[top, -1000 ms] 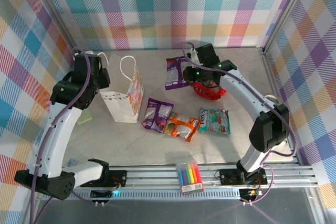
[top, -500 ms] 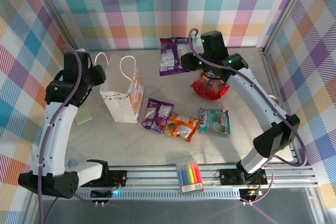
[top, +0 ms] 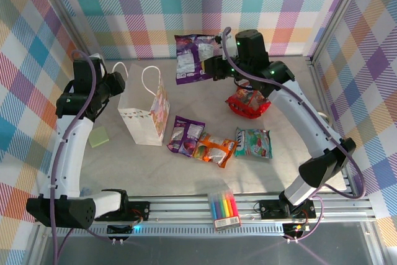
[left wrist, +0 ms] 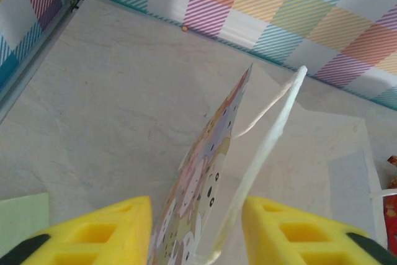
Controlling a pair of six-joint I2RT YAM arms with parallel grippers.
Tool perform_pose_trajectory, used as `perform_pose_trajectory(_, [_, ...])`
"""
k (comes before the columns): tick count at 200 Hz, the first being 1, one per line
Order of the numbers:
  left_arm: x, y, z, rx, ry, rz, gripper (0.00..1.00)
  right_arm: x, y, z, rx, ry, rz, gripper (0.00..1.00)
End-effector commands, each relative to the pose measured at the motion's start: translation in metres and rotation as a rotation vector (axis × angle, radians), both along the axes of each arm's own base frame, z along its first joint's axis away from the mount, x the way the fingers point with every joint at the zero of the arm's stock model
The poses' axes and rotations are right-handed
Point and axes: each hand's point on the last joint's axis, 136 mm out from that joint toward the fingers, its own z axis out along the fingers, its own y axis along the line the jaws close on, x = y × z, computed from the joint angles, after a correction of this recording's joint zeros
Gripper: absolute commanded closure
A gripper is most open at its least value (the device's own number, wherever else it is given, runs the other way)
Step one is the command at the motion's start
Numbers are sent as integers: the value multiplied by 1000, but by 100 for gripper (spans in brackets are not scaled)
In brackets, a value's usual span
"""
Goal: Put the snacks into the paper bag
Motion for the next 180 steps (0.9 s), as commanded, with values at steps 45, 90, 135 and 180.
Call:
perform_pose_trajectory(45, [13, 2, -4, -41, -26, -15, 60, -36, 32, 87, 180, -177, 126, 100])
perform_pose_trajectory(90, [15, 3, -6, -72, -45, -21, 76, -47, 55, 103, 232, -191, 187, 100])
perform_pose_trajectory(135, [16, 0, -7, -93, -52, -41, 86, -56, 83, 113, 275, -193, 250, 100])
perform_pose_trajectory(180, [16, -3, -11, -121, -46, -53, 92, -48, 106, 110, 339, -131, 247, 100])
